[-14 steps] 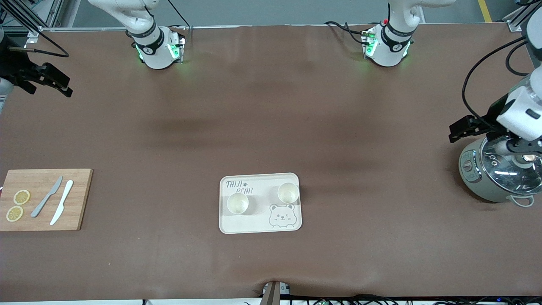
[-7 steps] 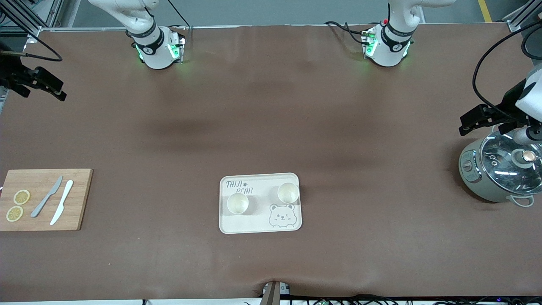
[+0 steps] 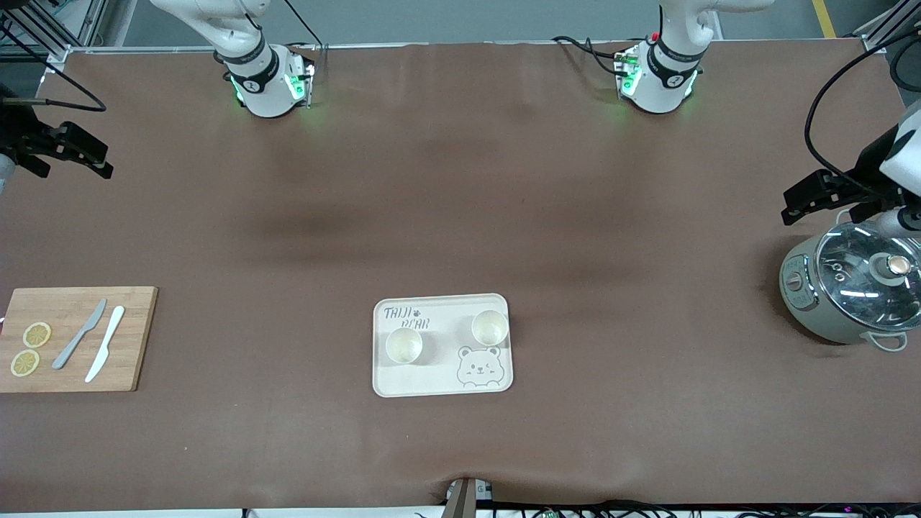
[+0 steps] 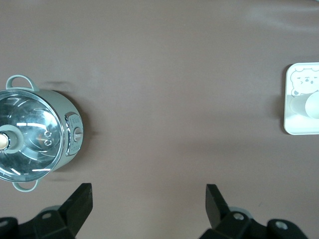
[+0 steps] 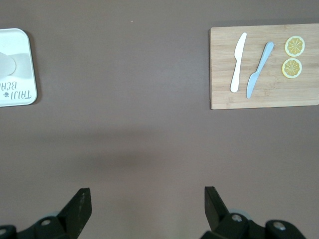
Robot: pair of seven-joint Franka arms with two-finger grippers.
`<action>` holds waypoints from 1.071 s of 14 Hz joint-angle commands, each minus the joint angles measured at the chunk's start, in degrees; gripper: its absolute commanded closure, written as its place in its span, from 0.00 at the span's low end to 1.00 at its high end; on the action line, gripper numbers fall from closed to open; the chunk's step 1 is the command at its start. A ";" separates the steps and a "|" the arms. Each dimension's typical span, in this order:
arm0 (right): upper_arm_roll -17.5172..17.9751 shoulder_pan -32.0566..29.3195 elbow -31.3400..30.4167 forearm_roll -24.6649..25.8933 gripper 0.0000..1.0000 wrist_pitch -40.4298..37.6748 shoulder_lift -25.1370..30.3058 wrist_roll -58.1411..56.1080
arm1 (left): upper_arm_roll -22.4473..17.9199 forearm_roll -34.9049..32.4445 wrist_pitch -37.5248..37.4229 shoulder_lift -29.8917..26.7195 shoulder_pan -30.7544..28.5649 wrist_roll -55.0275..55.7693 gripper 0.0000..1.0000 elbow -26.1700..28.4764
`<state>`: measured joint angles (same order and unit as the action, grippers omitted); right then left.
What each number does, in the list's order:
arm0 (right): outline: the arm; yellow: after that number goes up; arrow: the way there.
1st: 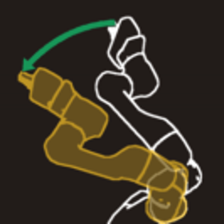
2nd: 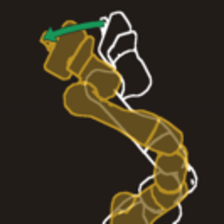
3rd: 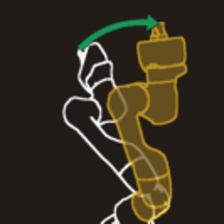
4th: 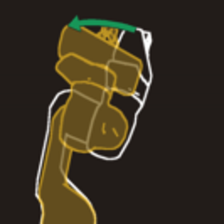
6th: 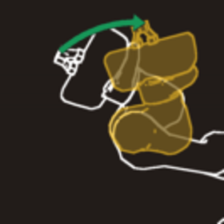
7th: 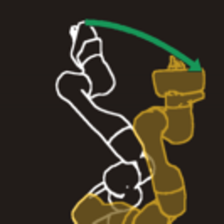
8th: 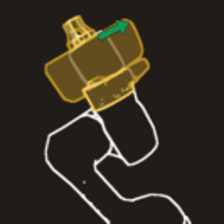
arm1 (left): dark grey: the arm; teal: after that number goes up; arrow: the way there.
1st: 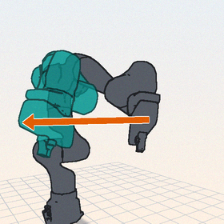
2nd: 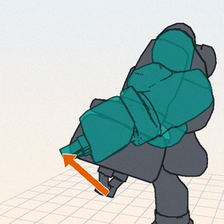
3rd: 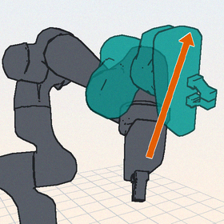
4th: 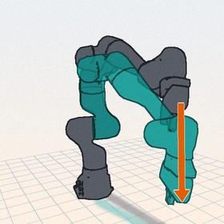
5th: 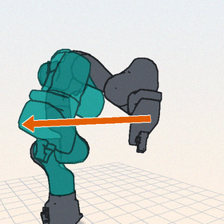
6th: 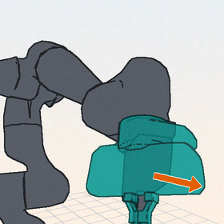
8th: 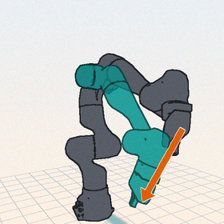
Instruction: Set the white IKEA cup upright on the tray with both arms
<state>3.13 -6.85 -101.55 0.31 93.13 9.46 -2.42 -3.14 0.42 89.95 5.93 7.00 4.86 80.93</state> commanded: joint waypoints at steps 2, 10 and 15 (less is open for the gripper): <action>0.74 -1.06 1.71 0.39 0.00 -0.93 -1.19 -1.01 | 0.33 -0.51 -1.10 -2.06 -0.24 -0.11 0.00 -0.15; 0.74 -0.88 1.71 0.39 0.00 -1.20 -2.16 -1.18 | 0.24 -0.42 -1.10 -2.16 -0.24 -0.55 0.00 -0.15; 0.74 -0.71 1.71 0.39 0.00 -1.20 -2.42 -1.27 | 0.24 -0.42 -1.10 -2.07 -0.24 -0.81 0.00 -0.15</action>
<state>3.20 -6.85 -101.43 0.31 92.95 8.00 -2.87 -3.10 0.42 89.75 4.36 7.01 4.85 80.90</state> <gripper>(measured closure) 0.000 0.000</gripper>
